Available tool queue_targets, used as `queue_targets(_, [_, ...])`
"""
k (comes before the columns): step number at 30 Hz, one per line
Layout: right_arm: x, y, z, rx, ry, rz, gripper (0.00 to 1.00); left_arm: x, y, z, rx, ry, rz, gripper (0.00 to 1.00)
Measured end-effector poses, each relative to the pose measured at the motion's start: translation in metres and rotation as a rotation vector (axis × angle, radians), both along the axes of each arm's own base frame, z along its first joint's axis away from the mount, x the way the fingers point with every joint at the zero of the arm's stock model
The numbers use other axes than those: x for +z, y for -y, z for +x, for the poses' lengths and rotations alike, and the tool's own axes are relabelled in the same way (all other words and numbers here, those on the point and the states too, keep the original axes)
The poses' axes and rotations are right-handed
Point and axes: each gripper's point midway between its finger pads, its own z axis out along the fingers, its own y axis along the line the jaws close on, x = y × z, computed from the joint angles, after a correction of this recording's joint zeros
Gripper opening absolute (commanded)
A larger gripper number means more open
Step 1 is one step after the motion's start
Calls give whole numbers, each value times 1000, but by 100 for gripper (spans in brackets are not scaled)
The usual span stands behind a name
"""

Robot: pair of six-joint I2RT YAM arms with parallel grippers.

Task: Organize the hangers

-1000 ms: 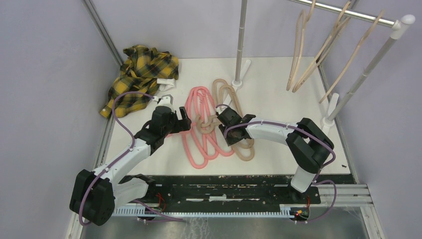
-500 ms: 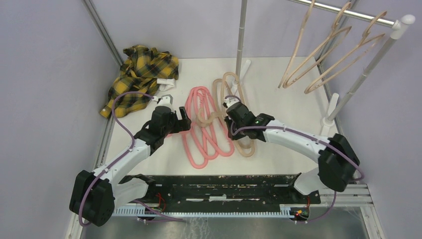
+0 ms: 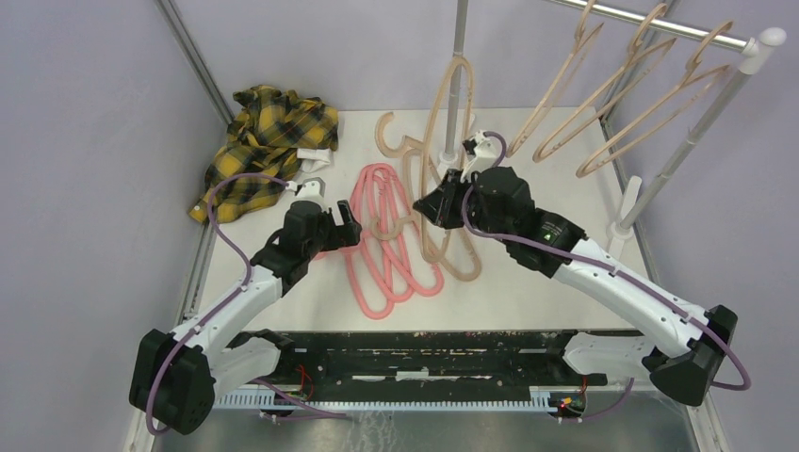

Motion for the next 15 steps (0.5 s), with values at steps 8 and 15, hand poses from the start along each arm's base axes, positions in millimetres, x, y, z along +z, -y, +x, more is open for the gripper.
queue_targets(8, [106,-22,17,-38,149,255,6,9,0,-1,-1,26,-12,99])
queue_targets(15, [132,-10,41,-184,218,310,6,21,-1,-3,0,63,-28,99])
